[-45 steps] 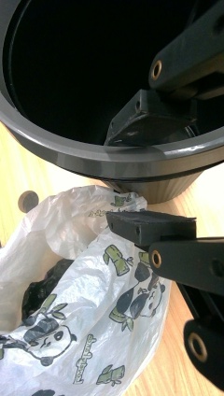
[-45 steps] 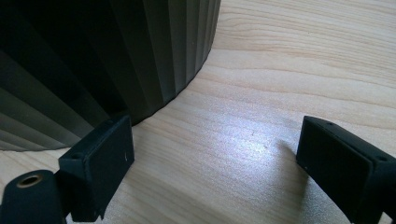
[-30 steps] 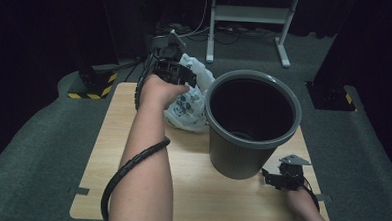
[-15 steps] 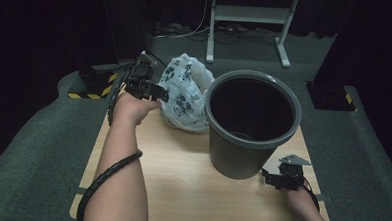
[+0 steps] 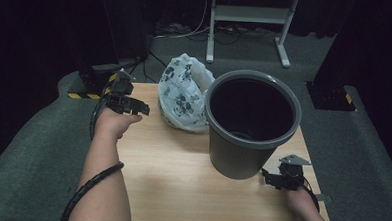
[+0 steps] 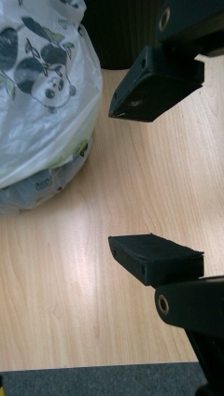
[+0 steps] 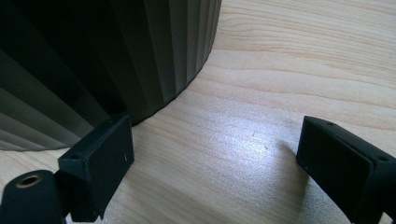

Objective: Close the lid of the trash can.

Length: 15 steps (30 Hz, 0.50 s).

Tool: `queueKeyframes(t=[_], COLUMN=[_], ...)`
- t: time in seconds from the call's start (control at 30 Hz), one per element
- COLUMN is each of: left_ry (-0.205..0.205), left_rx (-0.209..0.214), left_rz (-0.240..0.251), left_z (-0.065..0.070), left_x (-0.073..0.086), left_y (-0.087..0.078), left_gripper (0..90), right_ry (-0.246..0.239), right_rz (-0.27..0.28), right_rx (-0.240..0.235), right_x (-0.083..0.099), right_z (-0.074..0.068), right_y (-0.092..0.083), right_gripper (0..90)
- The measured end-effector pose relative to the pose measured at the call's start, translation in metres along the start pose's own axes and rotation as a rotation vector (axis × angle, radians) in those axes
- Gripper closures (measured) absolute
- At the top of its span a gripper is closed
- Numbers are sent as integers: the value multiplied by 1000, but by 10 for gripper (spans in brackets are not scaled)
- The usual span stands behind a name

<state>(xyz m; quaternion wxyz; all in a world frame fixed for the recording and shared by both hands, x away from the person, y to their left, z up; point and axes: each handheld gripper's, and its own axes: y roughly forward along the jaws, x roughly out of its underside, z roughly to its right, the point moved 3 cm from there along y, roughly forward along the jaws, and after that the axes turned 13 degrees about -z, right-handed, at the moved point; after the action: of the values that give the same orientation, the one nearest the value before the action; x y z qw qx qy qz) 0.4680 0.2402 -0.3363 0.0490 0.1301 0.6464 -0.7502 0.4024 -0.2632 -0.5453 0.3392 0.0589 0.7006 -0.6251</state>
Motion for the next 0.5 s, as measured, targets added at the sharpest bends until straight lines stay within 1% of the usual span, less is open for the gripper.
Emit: queueKeyframes(t=[0.07,0.2,0.3,0.33,0.43,0.5], left_ry=[-4,4,26,27,33,47], left_rx=[3,-9,-4,-6,12,-10], left_rz=[-1,-7,-6,-12,-25,-33], left_z=[-2,-5,-5,-5,-4,-2], left_x=[2,7,10,11,15,18], left_y=[3,12,22,25,38,47], left_gripper=[312,279,225,216,204,188], right_ry=[0,1,0,1,0,-2], right_rz=[0,0,0,0,0,-1], right_rx=[0,0,0,0,0,0], right_x=[0,0,0,0,0,0], right_z=[0,0,0,0,0,0], right_y=[0,0,0,0,0,0], right_gripper=[107,107,108,107,107,107])
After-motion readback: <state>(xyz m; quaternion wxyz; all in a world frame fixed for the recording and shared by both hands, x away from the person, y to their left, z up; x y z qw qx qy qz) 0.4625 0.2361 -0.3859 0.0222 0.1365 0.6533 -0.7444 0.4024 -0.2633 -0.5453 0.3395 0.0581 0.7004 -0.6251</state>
